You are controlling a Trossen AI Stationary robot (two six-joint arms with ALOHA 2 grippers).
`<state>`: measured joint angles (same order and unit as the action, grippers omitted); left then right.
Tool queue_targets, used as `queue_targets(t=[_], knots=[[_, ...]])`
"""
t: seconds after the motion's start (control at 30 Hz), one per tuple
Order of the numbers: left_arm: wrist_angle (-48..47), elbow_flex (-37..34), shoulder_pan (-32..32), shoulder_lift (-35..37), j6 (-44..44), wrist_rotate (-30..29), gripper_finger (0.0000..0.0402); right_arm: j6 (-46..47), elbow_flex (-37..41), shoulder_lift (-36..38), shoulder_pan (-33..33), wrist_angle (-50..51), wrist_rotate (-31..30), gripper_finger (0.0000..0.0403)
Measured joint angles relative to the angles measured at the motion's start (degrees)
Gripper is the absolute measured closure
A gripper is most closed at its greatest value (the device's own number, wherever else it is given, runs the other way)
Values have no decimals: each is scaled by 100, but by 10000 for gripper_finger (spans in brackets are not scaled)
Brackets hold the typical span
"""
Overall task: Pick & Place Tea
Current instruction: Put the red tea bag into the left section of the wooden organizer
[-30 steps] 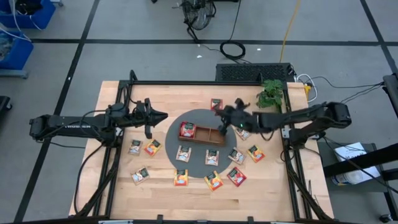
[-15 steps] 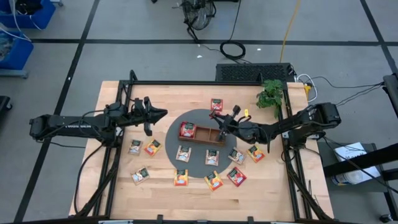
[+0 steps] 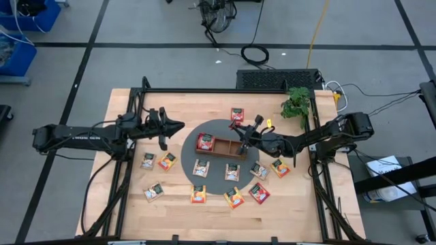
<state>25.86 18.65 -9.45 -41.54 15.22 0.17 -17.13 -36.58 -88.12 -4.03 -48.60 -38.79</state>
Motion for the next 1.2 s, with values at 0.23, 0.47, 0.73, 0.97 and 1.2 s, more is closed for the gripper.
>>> queue_targets(t=[0.23,0.47,0.73,0.97,1.2], knots=[[-9,-2,-1,-257,-123,-1095,371,18,0,0,0,0,2,391],[1127,-2,34,-1106,193,-637,366,-2,-2,0,2,0,7,391],[1563,1041,216,-2824,29,-446,238,91,-7,0,17,5,41,391],[-115,2858,378,-4163,-210,472,144,279,-9,0,4,238,299,391],[-1877,3991,387,-4287,-385,500,139,234,-9,0,-95,872,144,392]])
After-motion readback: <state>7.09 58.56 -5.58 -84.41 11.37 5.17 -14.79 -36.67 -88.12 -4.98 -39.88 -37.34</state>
